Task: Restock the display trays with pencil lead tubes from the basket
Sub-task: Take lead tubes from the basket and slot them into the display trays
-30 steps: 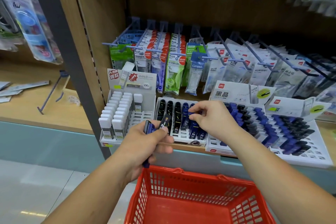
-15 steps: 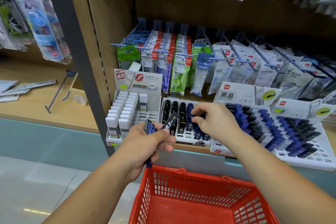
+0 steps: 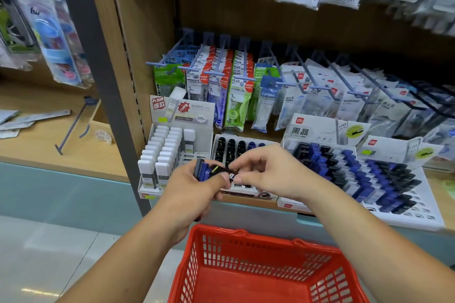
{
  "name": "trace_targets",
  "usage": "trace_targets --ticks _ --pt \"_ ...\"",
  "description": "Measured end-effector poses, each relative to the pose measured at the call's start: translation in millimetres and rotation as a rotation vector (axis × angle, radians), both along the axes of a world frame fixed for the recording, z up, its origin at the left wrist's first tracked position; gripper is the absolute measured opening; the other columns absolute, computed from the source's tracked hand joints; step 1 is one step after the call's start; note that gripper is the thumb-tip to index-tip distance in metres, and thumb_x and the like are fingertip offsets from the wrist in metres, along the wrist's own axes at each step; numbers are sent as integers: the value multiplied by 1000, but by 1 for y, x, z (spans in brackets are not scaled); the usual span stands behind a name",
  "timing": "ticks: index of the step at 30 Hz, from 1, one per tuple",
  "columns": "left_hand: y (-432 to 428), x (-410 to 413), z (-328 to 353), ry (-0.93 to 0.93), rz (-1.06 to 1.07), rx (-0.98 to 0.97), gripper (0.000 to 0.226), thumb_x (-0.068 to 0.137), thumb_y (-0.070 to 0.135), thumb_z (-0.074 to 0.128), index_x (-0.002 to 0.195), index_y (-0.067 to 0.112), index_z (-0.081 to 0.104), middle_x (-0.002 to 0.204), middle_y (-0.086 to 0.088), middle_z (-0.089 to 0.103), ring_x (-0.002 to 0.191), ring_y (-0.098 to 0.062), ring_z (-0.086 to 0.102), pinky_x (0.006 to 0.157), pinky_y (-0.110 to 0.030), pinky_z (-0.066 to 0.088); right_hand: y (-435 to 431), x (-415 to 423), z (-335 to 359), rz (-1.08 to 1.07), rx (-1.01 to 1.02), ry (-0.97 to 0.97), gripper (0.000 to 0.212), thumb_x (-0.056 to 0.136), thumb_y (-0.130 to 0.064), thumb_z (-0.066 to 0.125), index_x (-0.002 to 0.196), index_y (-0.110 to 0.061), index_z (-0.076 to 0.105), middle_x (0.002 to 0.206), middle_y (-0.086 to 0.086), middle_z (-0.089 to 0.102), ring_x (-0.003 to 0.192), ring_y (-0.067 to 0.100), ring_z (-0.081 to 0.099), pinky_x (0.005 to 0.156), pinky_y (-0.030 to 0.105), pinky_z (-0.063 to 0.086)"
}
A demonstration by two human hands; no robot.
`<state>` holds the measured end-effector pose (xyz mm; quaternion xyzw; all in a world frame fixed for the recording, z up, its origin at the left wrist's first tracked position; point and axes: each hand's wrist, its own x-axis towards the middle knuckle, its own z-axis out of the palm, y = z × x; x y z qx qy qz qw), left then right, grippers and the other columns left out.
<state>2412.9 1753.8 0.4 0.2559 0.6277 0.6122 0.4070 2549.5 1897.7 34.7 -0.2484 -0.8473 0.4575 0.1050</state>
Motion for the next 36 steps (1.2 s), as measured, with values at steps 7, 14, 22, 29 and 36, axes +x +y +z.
trace_targets --ticks 7,14,22,29,36 --pt "1 2 -3 -49 39 7 14 96 24 73 102 12 70 69 -13 62 44 -15 38 40 -23 29 -2 9 0 -79 -169 -31 7 91 -15 77 97 -12 73 66 -2 66 52 22 61 49 30 47" --pt "2 9 -5 145 -19 10 7 95 19 73 94 12 72 60 -5 56 41 -7 43 42 -19 34 -5 3 4 -78 -183 71 15 91 -2 74 100 -13 74 73 2 71 55 19 64 51 29 53" --pt "2 -1 -3 -123 -2 -36 15 102 20 64 102 6 67 88 -15 72 66 -20 53 54 -27 43 18 9 -4 -269 170 78 16 87 -10 78 85 -25 70 78 -6 70 57 9 56 62 23 53" --pt "-6 3 15 -221 -74 -92 33 103 47 54 122 20 58 94 -17 77 70 -25 73 57 -41 63 20 7 -23 -249 220 34 18 87 -16 79 85 -31 72 82 -7 72 60 6 57 67 25 55" --pt "-8 0 11 -243 -152 -69 22 106 17 56 128 13 58 96 -16 77 76 -18 70 60 -29 52 18 4 -28 -239 309 25 23 90 -17 76 86 -38 67 79 -18 67 61 -1 55 66 15 47"
